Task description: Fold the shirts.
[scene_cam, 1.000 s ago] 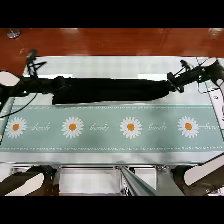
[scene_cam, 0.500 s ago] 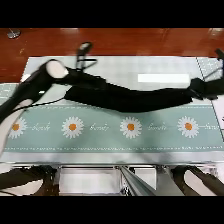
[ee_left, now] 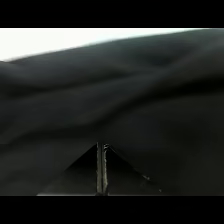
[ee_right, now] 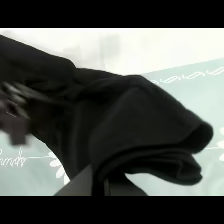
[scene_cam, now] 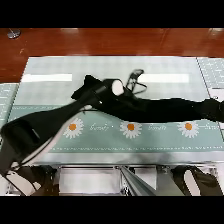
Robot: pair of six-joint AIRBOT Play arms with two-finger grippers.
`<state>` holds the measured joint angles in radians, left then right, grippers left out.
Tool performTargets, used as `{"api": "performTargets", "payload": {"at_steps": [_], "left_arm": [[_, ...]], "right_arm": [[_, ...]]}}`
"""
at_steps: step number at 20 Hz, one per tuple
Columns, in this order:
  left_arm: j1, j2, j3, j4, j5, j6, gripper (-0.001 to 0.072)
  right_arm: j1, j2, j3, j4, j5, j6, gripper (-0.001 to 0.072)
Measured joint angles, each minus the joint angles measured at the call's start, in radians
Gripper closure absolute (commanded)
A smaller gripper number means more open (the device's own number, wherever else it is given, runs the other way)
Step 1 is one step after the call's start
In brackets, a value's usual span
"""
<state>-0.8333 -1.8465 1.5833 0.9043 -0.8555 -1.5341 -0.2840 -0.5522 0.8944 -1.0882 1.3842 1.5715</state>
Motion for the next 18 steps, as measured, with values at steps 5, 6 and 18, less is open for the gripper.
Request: {"api": "performTargets", "payload": {"at_steps": [5, 6, 18], "left_arm": [[-0.117, -0.060, 0.021, -0.119, -0.064, 0.030, 0.0688], [-0.116, -0.063, 0.032, -0.127, -0.071, 0.035, 0.0688], [0.575, 0.307, 0.153, -0.111, -0.357, 0.061, 0.0687]], "right_arm": [[0.000, -0.009, -0.005, 0.027, -0.045, 0.004, 0.0685], [0.000, -0.021, -0.005, 0.049, -0.052, -0.007, 0.0685], [0.369, -0.358, 0.106, 0.217, -0.272, -0.043, 0.0685]]}}
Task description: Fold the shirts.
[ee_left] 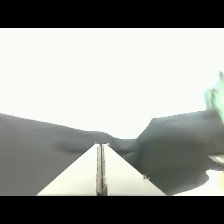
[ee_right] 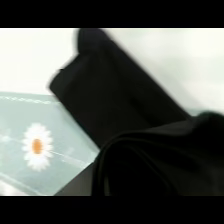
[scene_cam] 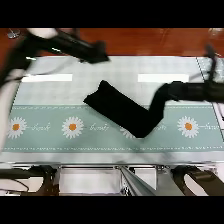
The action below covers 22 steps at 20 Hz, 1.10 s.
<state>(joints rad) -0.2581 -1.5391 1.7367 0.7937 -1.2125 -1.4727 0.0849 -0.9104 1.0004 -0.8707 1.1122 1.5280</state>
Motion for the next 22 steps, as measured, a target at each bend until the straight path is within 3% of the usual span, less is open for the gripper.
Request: {"api": "performTargets", "payload": {"at_steps": [5, 9, 10, 11, 12, 15, 18, 22], "left_arm": [[0.294, 0.390, -0.312, 0.030, 0.009, 0.061, 0.0687], [0.377, 0.709, -0.692, 0.035, 0.074, 0.094, 0.0687], [0.385, 0.769, -0.774, 0.029, 0.092, 0.096, 0.0687], [0.391, 0.819, -0.856, 0.028, 0.111, 0.097, 0.0687], [0.395, 0.859, -0.924, 0.026, 0.115, 0.098, 0.0687], [0.402, 0.908, -1.060, 0.016, 0.159, 0.101, 0.0687], [0.404, 0.908, -1.119, 0.011, 0.189, 0.103, 0.0687], [0.405, 0.903, -1.146, 0.010, 0.204, 0.103, 0.0687]], "right_arm": [[0.265, -0.426, 0.328, 0.007, -0.074, 0.023, 0.0684], [0.383, -0.753, 0.608, 0.008, -0.085, 0.064, 0.0681], [0.400, -0.823, 0.667, 0.009, -0.084, 0.075, 0.0508], [0.411, -0.878, 0.715, 0.014, -0.081, 0.090, 0.0152], [0.419, -0.930, 0.757, 0.024, -0.076, 0.101, 0.0081], [0.406, -0.998, 0.823, 0.060, -0.002, 0.104, 0.0081], [0.307, -0.945, 0.848, 0.053, 0.138, 0.086, 0.0081], [0.164, -0.664, 0.713, -0.193, 0.299, 0.066, 0.0082]]}}
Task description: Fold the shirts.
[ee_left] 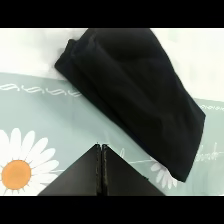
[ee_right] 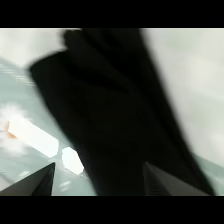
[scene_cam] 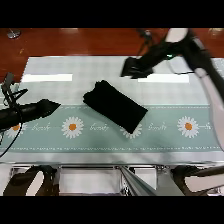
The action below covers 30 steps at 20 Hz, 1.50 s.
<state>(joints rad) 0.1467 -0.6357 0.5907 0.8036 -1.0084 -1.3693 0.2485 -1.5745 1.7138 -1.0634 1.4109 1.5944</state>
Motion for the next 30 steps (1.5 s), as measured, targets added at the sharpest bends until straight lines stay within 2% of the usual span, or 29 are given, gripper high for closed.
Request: {"api": "performTargets", "payload": {"at_steps": [1, 3, 4, 6, 9, 12, 16, 17, 18, 19, 20, 23, 25, 30], "left_arm": [[0.000, -0.001, -0.003, 0.000, 0.001, 0.000, 0.0687], [0.000, -0.002, -0.006, 0.000, 0.005, 0.000, 0.0687], [0.000, -0.002, -0.008, 0.000, 0.005, 0.000, 0.0687], [0.000, -0.002, -0.009, 0.000, 0.006, 0.000, 0.0687], [0.000, -0.005, -0.010, 0.000, 0.006, 0.000, 0.0687], [0.000, -0.007, -0.010, 0.000, 0.006, 0.000, 0.0687], [0.000, -0.007, -0.010, 0.000, 0.006, 0.000, 0.0687], [0.000, -0.007, -0.010, 0.000, 0.006, 0.000, 0.0687], [0.000, -0.007, -0.010, 0.000, 0.006, 0.000, 0.0687], [0.000, -0.007, -0.010, 0.000, 0.006, 0.000, 0.0686], [0.000, -0.007, -0.010, 0.000, 0.006, 0.000, 0.0686], [0.000, -0.007, -0.010, 0.000, 0.006, 0.000, 0.0686], [0.000, -0.007, -0.010, 0.000, 0.006, 0.000, 0.0686], [0.000, -0.007, -0.010, 0.000, 0.005, 0.000, 0.0686]], "right_arm": [[-0.025, 0.105, -0.104, -0.058, -0.023, 0.012, 0.0082], [-0.063, 0.348, -0.409, -0.150, -0.170, 0.105, 0.0083], [-0.072, 0.470, -0.592, -0.162, -0.280, 0.181, 0.0083], [-0.073, 0.653, -0.927, -0.077, -0.511, 0.308, 0.0083], [-0.036, 0.751, -1.241, 0.115, -0.734, 0.358, 0.0083], [0.002, 0.695, -1.344, 0.266, -0.819, 0.295, 0.0083], [0.020, 0.519, -1.307, 0.434, -0.829, 0.139, 0.0087], [0.022, 0.468, -1.280, 0.472, -0.822, 0.103, 0.0123], [0.024, 0.420, -1.249, 0.492, -0.807, 0.073, 0.0254], [0.024, 0.367, -1.211, 0.508, -0.790, 0.044, 0.0529], [0.025, 0.318, -1.170, 0.509, -0.770, 0.014, 0.0685], [0.026, 0.206, -0.973, 0.523, -0.661, -0.104, 0.0686], [0.027, 0.171, -0.791, 0.470, -0.578, -0.126, 0.0686], [0.008, 0.139, -0.279, 0.146, -0.346, 0.000, 0.0686]]}}
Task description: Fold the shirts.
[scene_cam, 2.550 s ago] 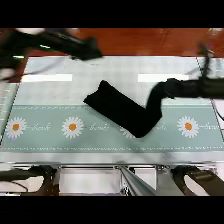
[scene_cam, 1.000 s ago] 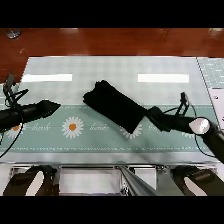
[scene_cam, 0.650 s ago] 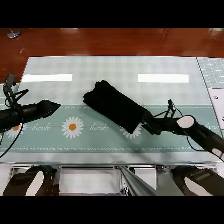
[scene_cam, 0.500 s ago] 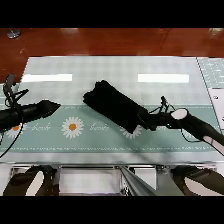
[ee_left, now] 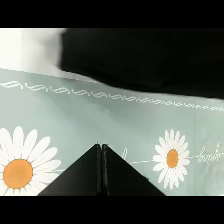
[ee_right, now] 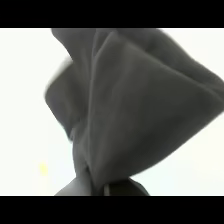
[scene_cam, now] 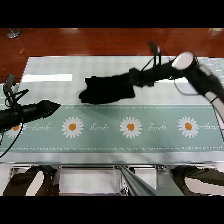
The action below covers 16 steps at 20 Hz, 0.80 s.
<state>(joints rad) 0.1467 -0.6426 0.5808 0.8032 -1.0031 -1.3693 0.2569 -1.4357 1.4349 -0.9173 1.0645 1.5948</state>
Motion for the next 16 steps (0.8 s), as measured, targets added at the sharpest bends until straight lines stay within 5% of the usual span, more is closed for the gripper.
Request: {"api": "performTargets", "payload": {"at_steps": [6, 16], "left_arm": [[0.000, 0.000, 0.000, 0.000, -0.002, 0.000, 0.0686], [0.000, 0.000, 0.000, 0.000, -0.003, 0.000, 0.0686]], "right_arm": [[-0.179, 0.012, 0.381, -0.207, 0.306, 0.081, 0.0686], [-0.736, 0.172, 0.423, -0.381, 0.713, 0.111, 0.0685]]}}
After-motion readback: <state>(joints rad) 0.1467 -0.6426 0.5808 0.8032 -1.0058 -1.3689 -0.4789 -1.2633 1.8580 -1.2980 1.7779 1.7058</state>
